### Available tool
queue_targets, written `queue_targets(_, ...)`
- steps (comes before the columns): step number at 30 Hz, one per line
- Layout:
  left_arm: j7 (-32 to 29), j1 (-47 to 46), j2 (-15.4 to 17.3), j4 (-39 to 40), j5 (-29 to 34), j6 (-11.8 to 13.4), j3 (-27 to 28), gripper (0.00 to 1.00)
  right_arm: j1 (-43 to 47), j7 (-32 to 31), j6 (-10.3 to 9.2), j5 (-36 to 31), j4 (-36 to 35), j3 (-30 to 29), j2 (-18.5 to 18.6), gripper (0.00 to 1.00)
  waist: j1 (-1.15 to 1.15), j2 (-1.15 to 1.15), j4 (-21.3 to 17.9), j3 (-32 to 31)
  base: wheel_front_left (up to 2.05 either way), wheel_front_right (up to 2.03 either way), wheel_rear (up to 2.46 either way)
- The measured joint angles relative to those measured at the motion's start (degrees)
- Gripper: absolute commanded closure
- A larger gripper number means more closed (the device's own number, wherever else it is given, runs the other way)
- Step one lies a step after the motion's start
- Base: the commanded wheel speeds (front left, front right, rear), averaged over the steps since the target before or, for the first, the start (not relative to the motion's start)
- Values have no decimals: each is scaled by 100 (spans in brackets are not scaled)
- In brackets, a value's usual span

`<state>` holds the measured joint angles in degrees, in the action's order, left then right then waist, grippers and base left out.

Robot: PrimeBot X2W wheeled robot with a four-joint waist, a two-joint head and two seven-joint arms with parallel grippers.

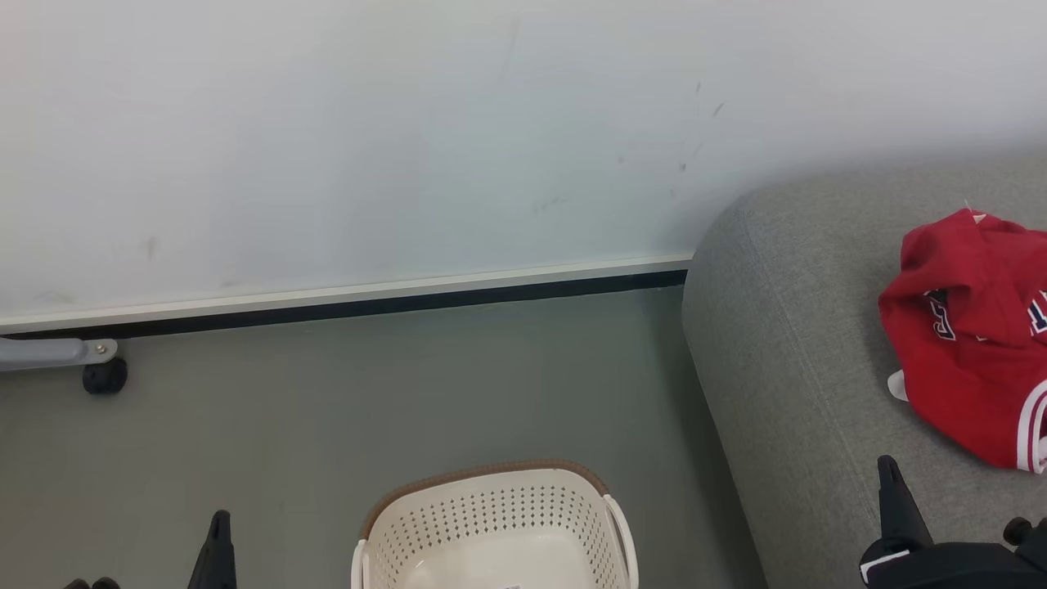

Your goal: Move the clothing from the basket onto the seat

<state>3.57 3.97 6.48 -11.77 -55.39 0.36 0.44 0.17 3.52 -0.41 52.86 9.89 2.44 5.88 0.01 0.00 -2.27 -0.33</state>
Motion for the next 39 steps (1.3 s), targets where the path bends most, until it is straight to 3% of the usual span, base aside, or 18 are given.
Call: queue_targets(39,-772,-641,-308,-396,-2760,-591,364,100,-388,-761,554,2980,550,-779,-256,100,0,0,176,33,0,0,0)
